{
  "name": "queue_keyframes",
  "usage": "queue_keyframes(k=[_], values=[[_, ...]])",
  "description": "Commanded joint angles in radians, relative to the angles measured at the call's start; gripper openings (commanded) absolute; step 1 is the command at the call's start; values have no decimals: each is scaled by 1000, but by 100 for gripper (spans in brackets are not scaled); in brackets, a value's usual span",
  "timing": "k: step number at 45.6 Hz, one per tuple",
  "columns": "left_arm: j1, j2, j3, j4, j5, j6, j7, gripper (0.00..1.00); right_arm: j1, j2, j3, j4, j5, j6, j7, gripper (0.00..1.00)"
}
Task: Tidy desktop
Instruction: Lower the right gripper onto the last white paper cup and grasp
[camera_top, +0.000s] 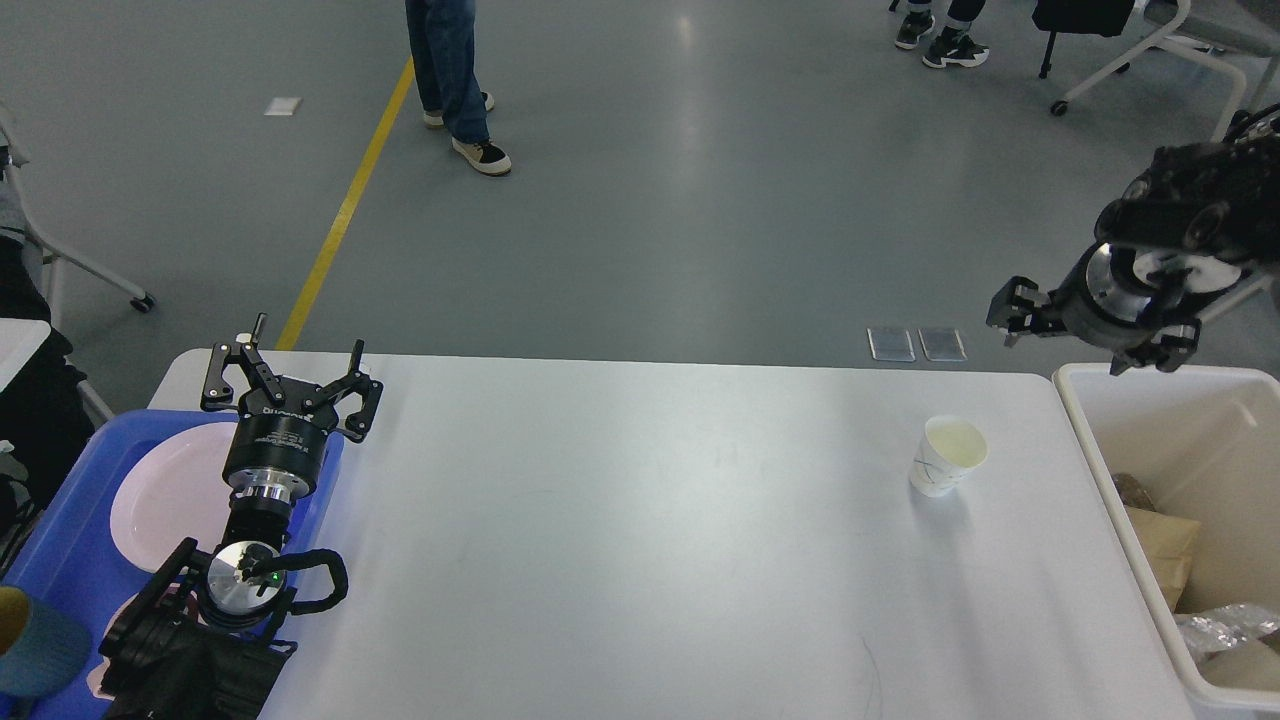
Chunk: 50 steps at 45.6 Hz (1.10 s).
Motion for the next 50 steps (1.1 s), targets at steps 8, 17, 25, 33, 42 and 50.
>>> queue_keyframes(k=[8, 17, 25, 33, 42, 50], values=[[0, 0, 0, 0, 0, 0, 0, 96, -290, 51, 127, -209, -1, -73, 1, 99], [0, 0, 0, 0, 0, 0, 0, 96, -411, 74, 235, -321, -1, -71, 3, 99], [0, 0, 0, 0, 0, 0, 0, 96, -454, 107, 241, -325, -2, -114, 3, 99], [0, 0, 0, 0, 0, 0, 0, 96, -488, 115, 244, -325, 1, -169, 1, 99], [0, 0, 0, 0, 0, 0, 0, 96, -514, 121, 250, -325, 4, -251, 1, 99], [0, -2, 0, 0, 0, 0, 0, 96, -540, 127, 270, -328, 4, -265, 1, 83]])
